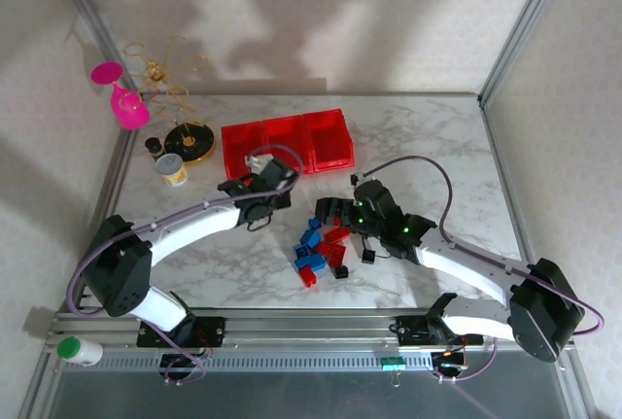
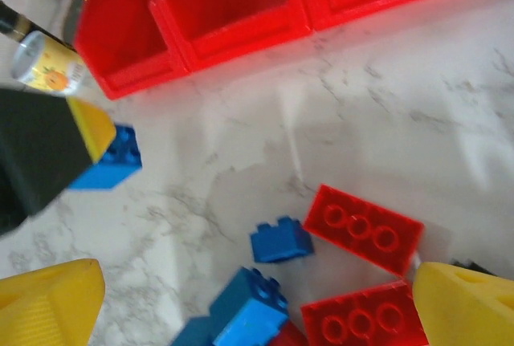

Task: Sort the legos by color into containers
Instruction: Pick up the lego from the center of the table, then place the lego in the container.

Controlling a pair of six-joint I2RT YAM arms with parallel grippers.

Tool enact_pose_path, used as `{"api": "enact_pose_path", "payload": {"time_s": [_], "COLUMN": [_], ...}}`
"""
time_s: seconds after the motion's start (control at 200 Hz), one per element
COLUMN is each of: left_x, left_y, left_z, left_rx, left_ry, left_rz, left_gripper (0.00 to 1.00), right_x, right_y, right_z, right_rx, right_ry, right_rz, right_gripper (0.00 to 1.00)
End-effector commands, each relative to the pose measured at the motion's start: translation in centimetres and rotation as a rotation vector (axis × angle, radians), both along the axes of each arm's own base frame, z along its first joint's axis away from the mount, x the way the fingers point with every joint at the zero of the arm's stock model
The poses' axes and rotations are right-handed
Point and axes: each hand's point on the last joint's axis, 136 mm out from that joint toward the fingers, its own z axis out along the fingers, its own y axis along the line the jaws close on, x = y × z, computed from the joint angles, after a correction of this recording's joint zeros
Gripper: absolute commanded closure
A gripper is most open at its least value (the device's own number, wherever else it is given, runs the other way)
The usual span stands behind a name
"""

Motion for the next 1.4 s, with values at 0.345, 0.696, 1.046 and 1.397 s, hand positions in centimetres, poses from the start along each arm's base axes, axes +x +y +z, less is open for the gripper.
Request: {"api": "enact_pose_path", "payload": {"time_s": [0.345, 0.696, 1.046, 1.397], "left_x": [11.4, 14.9, 15.0, 10.2], "left_y": [7.6, 9.9, 9.8, 7.0], "left_z": [1.1, -2.8, -0.2, 4.2], "left_rx": [0.224, 0.233, 0.195, 0.013], "left_ry": [-0.092, -0.037, -0.067, -0.109], "left_rz": [0.194, 0.222, 0.213, 0.074], "left_gripper": [0.58, 0.52, 0.41, 0.40], "right_x": [3.4, 3.1, 3.1, 2.3], "right_y": [2.1, 1.1, 0.1, -1.7], "right_z": [3.4, 2.8, 3.6, 3.5], "right_rx": [0.069, 0.031, 0.009, 0.001], "right_ry": [-0.101, -0.098, -0.119, -0.071], "right_rz": [-0.064, -0.082, -0.104, -0.114], "right_gripper": [0.01, 0.01, 0.01, 0.01]}}
